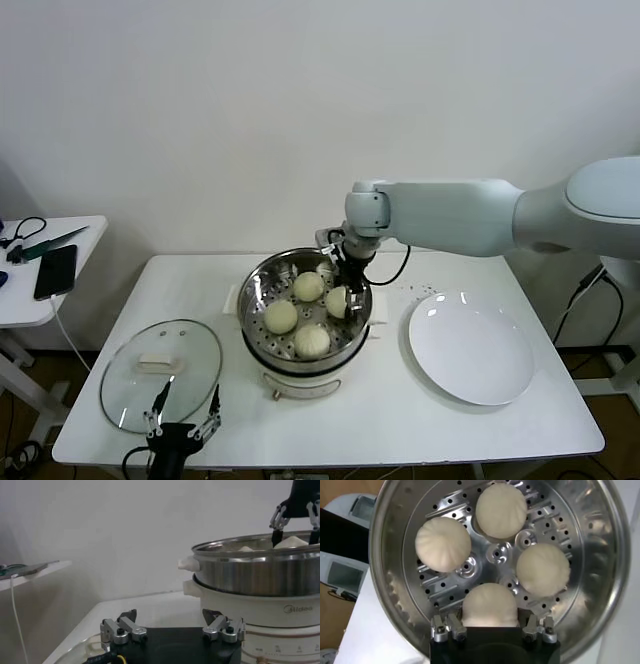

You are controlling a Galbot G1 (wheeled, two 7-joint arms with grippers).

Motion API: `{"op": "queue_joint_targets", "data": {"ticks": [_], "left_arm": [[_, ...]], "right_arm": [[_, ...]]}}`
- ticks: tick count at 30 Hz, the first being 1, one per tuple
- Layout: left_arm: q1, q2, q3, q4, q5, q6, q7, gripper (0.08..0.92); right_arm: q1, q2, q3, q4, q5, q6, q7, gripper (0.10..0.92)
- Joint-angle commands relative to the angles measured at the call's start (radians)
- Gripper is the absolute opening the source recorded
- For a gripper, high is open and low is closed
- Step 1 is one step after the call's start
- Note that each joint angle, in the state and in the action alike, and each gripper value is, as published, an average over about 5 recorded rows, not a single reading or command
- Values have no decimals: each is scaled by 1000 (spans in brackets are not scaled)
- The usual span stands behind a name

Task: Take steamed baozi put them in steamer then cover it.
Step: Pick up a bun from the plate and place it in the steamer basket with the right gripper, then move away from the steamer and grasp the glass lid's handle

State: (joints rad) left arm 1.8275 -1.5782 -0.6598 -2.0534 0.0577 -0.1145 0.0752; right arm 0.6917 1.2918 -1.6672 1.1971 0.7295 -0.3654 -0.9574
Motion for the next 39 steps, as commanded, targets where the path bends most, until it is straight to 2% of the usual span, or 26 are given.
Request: {"op": "queue_joint_targets", "data": {"ticks": [1,8,15,21,25,31,35,39], "left_arm": [[0,1,-2,0,0,1,0,823],[1,2,-3,-1,1,1,-1,823],[3,2,-4,-6,2,1,-1,823],[3,3,-6,-14,5,2,-1,823],[1,1,-10,-20,8,2,-2,823],[1,-6,-19,-33,25,1,-4,823],[5,-9,-22,-42,53,0,-6,823],[15,-11,-21,-58,75,1,-6,823]], "right_arm": [[-38,7,11,1,-8,-11,18,713],[-12,-12,33,6,-7,-7,-14,816],[42,-83,82,32,28,27,-71,823],[56,-216,183,70,35,72,-42,823],[30,-330,239,114,51,159,62,823],[-84,-533,313,244,127,342,348,823],[-268,-646,478,298,148,421,508,823],[-551,-741,754,334,140,468,607,823]]}}
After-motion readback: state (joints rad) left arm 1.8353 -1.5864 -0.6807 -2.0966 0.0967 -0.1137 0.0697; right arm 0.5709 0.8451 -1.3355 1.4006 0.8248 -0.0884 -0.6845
